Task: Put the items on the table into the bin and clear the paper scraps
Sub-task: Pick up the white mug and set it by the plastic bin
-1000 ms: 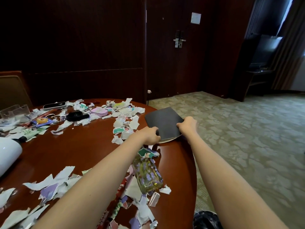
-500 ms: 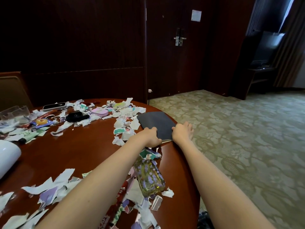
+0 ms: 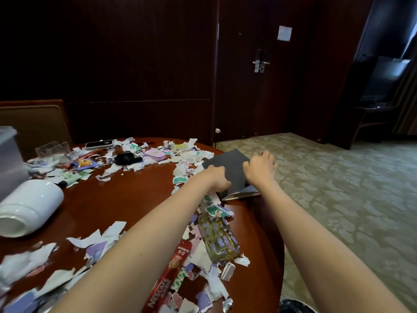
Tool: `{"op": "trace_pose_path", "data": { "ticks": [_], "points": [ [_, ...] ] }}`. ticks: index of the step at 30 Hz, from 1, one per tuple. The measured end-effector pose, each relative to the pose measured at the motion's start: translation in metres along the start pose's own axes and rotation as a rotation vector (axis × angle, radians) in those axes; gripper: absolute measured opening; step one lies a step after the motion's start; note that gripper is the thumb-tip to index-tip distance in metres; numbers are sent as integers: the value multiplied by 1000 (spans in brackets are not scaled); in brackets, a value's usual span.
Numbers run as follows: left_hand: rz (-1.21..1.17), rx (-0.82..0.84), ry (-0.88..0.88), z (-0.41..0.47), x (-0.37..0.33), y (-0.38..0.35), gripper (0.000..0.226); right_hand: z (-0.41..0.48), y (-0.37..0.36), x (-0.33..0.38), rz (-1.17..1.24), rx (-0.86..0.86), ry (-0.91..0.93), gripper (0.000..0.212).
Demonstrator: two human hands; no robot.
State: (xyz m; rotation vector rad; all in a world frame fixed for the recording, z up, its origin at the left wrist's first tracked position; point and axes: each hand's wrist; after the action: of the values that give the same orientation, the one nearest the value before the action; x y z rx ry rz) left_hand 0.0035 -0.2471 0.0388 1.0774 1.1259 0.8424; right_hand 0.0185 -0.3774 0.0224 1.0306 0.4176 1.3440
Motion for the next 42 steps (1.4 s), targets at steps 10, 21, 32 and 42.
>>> {"op": "trace_pose_path", "data": {
  "ticks": [10,21,32,42],
  "points": [
    [-18,-132,106,-34,44,54,52,-19,30,76,139,29,115,39],
    [-17,-292,346,-91,144,105,39,-67,33,196,621,445,88,19],
    [-100,-362,545,-139,232,137,30,-109,38,266,793,690,-61,41],
    [-162,-271,765,-163,276,132,52,-150,21,308,831,1010,-158,42]
  ]
}}
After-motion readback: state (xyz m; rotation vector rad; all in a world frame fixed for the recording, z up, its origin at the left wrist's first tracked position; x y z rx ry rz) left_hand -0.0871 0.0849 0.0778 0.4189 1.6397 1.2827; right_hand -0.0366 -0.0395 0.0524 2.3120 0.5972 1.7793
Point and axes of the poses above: each hand's wrist, its own z-axis towards the middle knuckle, its own y-axis out of the back of the hand, x = y × z, and after that the axes turned 14 degrees about -x, right-handed
